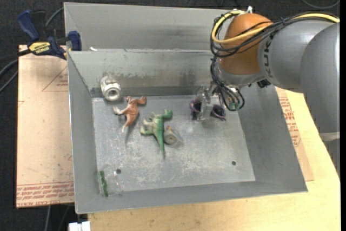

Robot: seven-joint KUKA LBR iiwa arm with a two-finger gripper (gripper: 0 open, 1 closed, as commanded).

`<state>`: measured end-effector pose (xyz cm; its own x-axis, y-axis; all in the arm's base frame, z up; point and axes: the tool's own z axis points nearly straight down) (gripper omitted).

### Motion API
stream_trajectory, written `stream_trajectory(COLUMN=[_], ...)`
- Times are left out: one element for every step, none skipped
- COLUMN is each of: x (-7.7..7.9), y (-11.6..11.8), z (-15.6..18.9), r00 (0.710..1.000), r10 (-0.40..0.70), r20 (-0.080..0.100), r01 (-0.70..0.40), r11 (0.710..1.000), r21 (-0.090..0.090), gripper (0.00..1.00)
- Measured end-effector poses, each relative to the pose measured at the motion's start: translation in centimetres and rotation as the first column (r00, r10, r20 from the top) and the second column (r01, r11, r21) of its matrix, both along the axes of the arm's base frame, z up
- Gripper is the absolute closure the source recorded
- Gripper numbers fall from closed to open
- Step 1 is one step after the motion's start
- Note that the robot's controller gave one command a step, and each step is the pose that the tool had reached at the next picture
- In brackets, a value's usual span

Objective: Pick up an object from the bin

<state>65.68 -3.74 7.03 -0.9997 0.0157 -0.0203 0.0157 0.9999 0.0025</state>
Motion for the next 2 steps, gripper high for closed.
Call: stream_trajectory(x=[-2.5,-1.8], y=[-3.7,0.0], z=[-0.1,10.4], r00=[0.978,1.000], r10=[0.208,0.028], r20=[0.000,0.001], r01=[-0.208,-0.028], r11=[0.978,1.000], r21=[-0.005,0.001], gripper=[1.00,1.00])
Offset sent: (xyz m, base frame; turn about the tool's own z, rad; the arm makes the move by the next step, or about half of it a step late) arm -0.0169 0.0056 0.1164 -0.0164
